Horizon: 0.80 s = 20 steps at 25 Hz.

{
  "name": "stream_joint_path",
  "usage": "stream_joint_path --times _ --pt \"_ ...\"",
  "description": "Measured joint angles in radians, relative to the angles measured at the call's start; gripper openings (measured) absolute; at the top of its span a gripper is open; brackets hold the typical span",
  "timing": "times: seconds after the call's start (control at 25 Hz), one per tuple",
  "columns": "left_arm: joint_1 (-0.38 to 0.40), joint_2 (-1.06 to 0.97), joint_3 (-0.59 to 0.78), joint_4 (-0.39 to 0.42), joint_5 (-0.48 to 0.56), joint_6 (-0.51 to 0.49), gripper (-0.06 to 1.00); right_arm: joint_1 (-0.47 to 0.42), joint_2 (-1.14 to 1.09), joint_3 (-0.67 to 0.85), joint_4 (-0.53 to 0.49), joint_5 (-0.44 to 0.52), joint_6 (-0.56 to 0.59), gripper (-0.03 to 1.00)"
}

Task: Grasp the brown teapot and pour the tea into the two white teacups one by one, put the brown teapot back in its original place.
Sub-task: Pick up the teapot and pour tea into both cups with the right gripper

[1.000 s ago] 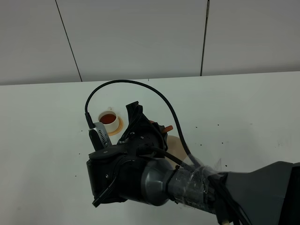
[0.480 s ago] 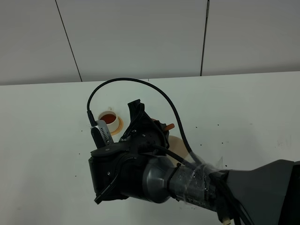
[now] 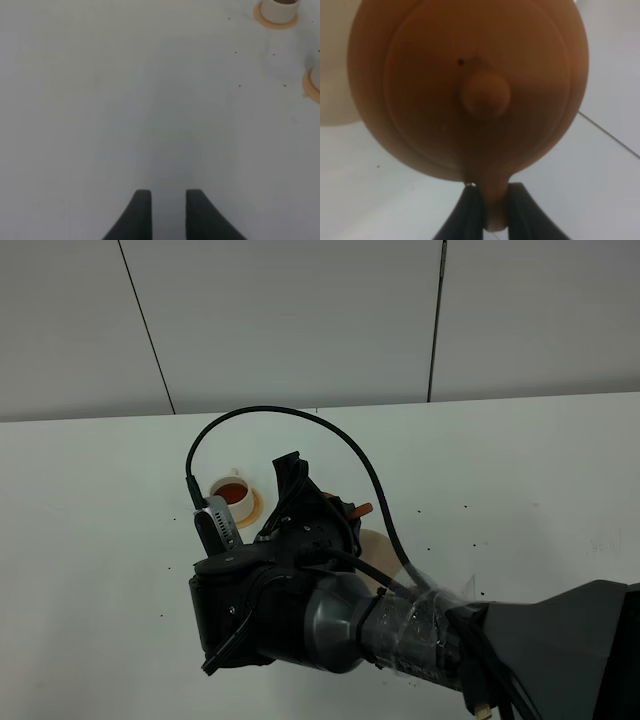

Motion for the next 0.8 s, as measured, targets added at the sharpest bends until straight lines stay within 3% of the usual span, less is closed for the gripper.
stream_joint_path --times 0.8 --pt "0.0 0.0 0.0 0.0 0.0 0.0 0.24 0.0 0.0 0.0 -0.024 0.0 -0.004 0.1"
